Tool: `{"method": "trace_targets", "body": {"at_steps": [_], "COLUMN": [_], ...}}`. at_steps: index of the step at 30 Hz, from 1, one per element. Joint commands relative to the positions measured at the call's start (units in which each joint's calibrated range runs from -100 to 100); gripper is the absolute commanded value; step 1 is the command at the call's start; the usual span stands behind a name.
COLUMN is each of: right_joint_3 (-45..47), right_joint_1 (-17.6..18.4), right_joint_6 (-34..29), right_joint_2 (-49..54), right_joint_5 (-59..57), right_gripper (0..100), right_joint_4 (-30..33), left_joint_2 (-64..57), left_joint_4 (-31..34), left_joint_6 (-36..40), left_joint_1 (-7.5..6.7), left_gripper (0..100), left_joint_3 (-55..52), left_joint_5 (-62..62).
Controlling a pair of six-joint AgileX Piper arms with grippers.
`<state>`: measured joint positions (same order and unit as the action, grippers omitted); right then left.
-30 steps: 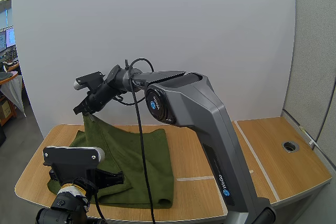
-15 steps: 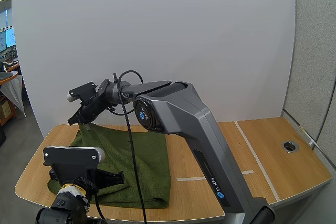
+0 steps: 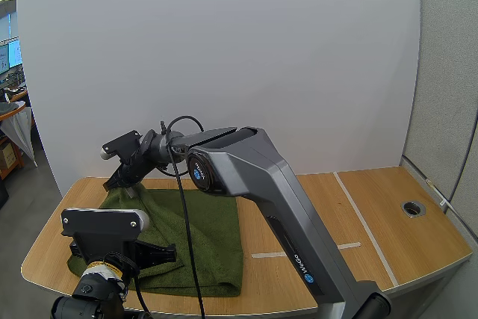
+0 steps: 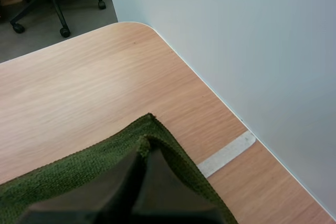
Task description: Fold the towel
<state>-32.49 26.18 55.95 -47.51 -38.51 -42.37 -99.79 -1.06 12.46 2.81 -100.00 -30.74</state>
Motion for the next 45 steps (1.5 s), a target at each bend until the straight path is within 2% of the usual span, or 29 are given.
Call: {"method": "trace_targets", "body": {"at_steps": [1,14,27,28,29,30,31,33,34,36,37,45], "right_joint_3": [-0.4,-0.4,-0.4,-0.4,-0.4,-0.4,-0.4,-0.4,-0.4,-0.4,-0.4,-0.4], "right_joint_1": [0.4,1.5,1.5,1.5,1.5,1.5,1.5,1.5,1.5,1.5,1.5,1.5], "right_joint_6": [0.3,0.3,0.3,0.3,0.3,0.3,0.3,0.3,0.3,0.3,0.3,0.3], "right_joint_2": [-0.5,-1.0,-1.7,-1.7,-1.7,-1.7,-1.7,-1.5,-1.4,-0.7,-0.3,6.6], "right_joint_5": [3.8,11.0,13.3,13.3,13.5,13.5,13.5,13.5,13.5,13.5,13.5,5.7], "right_gripper": [0,0,0,3,11,28,36,59,77,97,100,100], "right_joint_4": [0.7,0.3,-0.5,-0.5,-0.6,-0.6,-0.6,-0.9,-1.1,-1.1,-1.1,0.1], "left_joint_2": [-0.2,-0.2,-0.2,-0.2,-0.2,-0.2,-0.2,-0.2,-0.2,-0.2,-0.2,-0.2], "left_joint_4": [0.1,0.1,0.1,0.1,0.1,0.1,0.1,0.1,0.1,0.1,0.1,0.1], "left_joint_6": [0.1,0.1,0.1,0.1,0.1,0.1,0.1,0.1,0.1,0.1,0.1,0.1], "left_joint_1": [-0.15,-0.15,-0.15,-0.15,-0.15,-0.15,-0.15,-0.15,-0.15,-0.15,-0.15,-0.15], "left_gripper": [0,0,0,0,0,0,0,0,0,0,0,0], "left_joint_3": [0.0,0.0,0.0,0.0,0.0,0.0,0.0,0.0,0.0,0.0,0.0,0.0], "left_joint_5": [1.2,1.2,1.2,1.2,1.2,1.2,1.2,1.2,1.2,1.2,1.2,1.2]}}
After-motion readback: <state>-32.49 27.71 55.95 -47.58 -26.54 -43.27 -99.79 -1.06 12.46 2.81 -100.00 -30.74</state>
